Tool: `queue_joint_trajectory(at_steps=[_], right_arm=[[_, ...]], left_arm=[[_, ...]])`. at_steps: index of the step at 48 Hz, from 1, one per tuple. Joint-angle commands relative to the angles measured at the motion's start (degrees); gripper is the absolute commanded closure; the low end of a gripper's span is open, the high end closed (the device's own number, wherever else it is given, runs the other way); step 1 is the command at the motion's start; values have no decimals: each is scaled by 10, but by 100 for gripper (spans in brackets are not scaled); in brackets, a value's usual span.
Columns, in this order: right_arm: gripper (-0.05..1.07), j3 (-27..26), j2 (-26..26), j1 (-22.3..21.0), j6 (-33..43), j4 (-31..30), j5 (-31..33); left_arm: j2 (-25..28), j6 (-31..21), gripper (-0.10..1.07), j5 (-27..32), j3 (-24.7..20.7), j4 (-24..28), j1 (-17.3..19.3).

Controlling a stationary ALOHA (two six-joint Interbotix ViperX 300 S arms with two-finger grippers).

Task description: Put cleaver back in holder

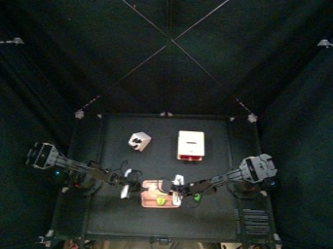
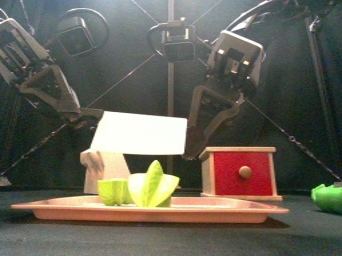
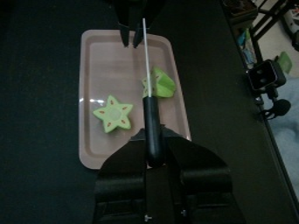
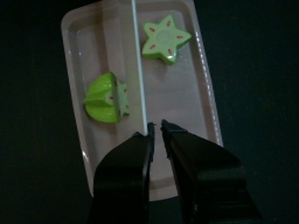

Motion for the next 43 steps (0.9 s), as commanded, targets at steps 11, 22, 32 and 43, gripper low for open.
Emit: queue_joint_trajectory(at_steps=[11,22,32,43], right_arm=[[46,-50,-17,5,1,4,47],[46,-54,-18,5,0,1,54],[46,-63,-21,5,0,-15,58],[46,-80,-23,5,1,-33,61]], left_arm=[[-58,-1,60,52,-15,-18,-4],[-153,-2,61,223,-46,-72,-4],[-220,-5,61,429,-120,-80,7],[-227,-7,61,584,-213,-48,27]])
